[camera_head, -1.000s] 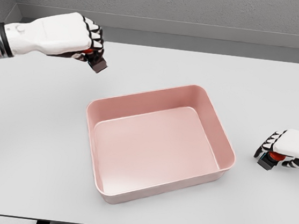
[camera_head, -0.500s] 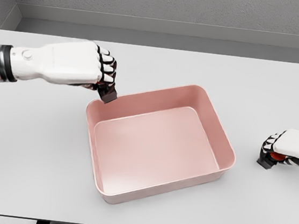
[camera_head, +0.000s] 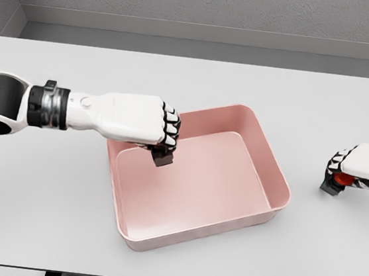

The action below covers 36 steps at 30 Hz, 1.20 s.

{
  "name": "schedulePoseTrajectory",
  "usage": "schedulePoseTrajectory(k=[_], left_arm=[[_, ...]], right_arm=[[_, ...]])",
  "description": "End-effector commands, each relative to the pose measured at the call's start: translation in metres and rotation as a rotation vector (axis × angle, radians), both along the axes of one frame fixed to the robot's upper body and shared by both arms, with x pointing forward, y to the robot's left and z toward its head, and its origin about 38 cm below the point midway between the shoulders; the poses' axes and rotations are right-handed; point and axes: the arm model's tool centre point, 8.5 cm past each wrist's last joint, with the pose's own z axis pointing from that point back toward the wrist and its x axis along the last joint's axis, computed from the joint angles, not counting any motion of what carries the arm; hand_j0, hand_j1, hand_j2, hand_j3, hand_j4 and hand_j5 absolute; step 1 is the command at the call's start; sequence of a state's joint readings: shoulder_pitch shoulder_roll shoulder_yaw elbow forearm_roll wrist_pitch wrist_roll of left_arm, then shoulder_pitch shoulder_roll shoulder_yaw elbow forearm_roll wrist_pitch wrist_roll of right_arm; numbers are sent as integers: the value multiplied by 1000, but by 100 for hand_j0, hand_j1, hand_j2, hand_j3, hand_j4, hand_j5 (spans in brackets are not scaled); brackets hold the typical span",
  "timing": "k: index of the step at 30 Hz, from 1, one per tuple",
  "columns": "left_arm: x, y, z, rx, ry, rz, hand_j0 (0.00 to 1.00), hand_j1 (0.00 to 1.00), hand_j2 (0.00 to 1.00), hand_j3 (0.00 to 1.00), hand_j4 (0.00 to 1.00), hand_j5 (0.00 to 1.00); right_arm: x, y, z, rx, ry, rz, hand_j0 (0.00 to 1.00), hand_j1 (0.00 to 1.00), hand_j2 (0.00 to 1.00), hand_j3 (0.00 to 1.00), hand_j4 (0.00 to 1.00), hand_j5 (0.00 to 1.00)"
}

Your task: Put the industrial switch in the basket with both arms

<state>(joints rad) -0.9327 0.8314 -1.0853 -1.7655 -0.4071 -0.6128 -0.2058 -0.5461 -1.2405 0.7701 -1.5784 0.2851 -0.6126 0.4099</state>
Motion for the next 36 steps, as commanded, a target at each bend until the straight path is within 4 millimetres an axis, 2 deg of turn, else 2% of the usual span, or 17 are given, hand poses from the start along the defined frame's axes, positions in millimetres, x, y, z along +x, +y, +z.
schedulePoseTrajectory(k=[1,3,5,6,7,8,9,18,22,25,26,27,29,30,32,36], left_arm=[[-4,-6,-10,12,28,-16,30,30,30,30,30,30],[-5,-5,-13,25,33,-14,30,30,30,30,30,30],[-4,-4,-12,26,30,-12,39,39,39,39,39,39],[-4,-4,-12,26,29,-11,57,57,57,57,57,57],[-4,-3,-12,27,28,-11,80,80,80,80,80,80],[-4,-3,-12,27,28,-11,95,95,95,95,95,95],[-4,-4,-12,25,29,-12,100,100,100,100,100,100],[-2,0,-7,20,17,-2,100,100,100,100,100,100],[7,33,20,22,-1,72,100,100,100,100,100,100],[9,59,29,33,4,133,100,100,100,100,100,100],[8,72,29,40,18,163,100,100,100,100,100,100],[6,96,33,55,27,218,100,100,100,100,100,100],[1,130,41,82,38,300,100,100,100,100,100,100],[-1,140,41,105,43,325,100,100,100,100,100,100],[-4,152,41,125,46,352,100,100,100,100,100,100],[-4,152,42,124,42,352,100,100,100,100,100,100]], right_arm=[[1,2,4,10,-11,4,49,49,49,49,49,49],[3,4,9,13,-25,9,49,49,49,49,49,49],[3,6,10,18,-29,13,48,48,48,48,48,48],[3,6,11,20,-30,14,48,48,48,48,48,48],[3,7,11,20,-32,14,48,48,48,48,48,48],[5,7,14,22,-42,16,48,48,48,48,48,48],[5,8,15,24,-43,17,48,48,48,48,48,48],[10,12,26,39,-74,26,48,48,48,48,48,48],[14,14,38,60,-102,26,48,48,48,48,48,48],[17,17,48,79,-121,31,48,48,48,48,48,48],[17,19,52,83,-130,37,48,48,48,48,48,48],[17,21,52,90,-131,42,48,48,48,48,48,48],[18,22,56,101,-137,42,49,49,49,49,49,49],[18,23,58,106,-141,44,49,49,49,49,49,49],[19,26,57,116,-138,48,49,49,49,49,49,49],[22,29,65,130,-158,54,49,49,49,49,49,49]])
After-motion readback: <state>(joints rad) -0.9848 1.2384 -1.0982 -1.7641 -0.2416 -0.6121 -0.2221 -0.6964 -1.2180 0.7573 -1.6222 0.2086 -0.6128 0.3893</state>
